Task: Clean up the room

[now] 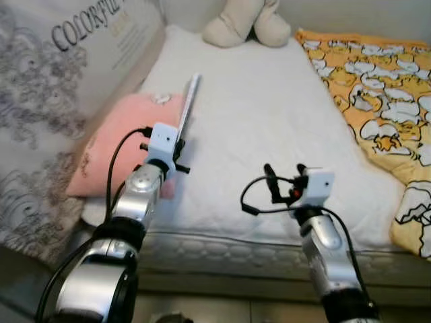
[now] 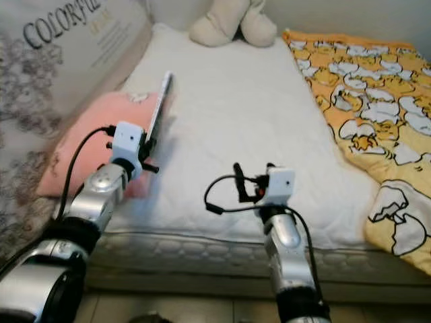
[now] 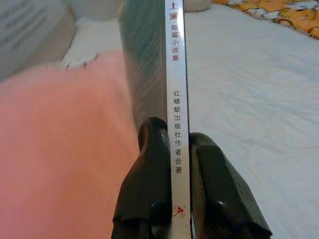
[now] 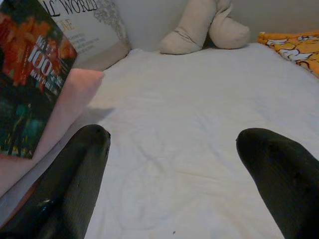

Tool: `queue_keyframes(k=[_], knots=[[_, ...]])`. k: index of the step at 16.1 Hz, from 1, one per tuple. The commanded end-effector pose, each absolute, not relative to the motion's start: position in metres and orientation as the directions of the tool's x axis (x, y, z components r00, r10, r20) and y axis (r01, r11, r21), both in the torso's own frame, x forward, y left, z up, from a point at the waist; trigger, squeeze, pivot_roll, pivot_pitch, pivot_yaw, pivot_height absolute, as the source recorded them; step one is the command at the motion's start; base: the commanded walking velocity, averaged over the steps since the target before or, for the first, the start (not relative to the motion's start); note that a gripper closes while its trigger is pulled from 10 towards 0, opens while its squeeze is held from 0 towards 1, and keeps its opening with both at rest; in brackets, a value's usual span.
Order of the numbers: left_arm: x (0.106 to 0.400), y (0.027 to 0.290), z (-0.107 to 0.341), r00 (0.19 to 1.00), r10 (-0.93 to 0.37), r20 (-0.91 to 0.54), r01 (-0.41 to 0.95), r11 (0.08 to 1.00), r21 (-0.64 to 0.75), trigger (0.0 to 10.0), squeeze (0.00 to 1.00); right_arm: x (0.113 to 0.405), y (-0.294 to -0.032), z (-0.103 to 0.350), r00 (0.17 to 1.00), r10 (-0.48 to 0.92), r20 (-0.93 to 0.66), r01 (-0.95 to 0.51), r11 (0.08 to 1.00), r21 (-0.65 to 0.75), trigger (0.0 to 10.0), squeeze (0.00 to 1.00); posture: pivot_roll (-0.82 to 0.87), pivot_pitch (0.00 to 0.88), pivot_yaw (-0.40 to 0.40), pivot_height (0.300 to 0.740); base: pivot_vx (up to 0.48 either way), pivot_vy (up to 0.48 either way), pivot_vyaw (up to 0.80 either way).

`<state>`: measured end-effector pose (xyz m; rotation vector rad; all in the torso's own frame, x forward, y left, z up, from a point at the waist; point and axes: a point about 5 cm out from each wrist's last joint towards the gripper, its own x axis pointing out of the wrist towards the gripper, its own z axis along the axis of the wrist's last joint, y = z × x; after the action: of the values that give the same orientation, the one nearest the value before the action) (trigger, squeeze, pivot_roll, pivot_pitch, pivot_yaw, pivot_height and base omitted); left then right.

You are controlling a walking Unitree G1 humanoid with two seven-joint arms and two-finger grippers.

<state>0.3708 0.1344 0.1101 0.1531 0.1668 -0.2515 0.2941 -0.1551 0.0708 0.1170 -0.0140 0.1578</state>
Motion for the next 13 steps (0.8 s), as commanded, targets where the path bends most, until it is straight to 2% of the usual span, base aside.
queue_keyframes(k=[1,4,10,13], knots=[[0.379,0.119,0.128,0.953,-0.277,-0.119,0.292,0.946,0.137,10.0,0.00,0.295,-0.157,0.074,0.988,0.147,0.040,-0.151,0.982,0.110,10.0,0.10,-0.04,0.000,0.006,0.740,0.000,0.000,0.00],[0.379,0.118,0.132,0.954,-0.285,-0.094,0.296,0.943,0.153,10.0,0.00,0.295,-0.161,0.076,0.990,0.134,0.045,-0.138,0.985,0.106,10.0,0.10,-0.05,0.000,0.012,0.740,0.000,0.000,0.00],[0.380,0.113,0.133,0.952,-0.299,-0.074,0.305,0.946,0.111,10.0,0.00,0.286,-0.159,0.074,0.986,0.159,0.050,-0.165,0.978,0.131,10.0,0.11,-0.05,0.000,0.013,0.740,0.464,0.000,0.00],[0.383,0.113,0.136,0.952,-0.299,-0.071,0.305,0.946,0.113,10.0,0.00,0.255,-0.159,0.058,0.970,0.244,-0.008,-0.242,0.965,0.105,10.0,0.11,-0.05,0.000,0.002,0.740,0.480,0.000,0.00]])
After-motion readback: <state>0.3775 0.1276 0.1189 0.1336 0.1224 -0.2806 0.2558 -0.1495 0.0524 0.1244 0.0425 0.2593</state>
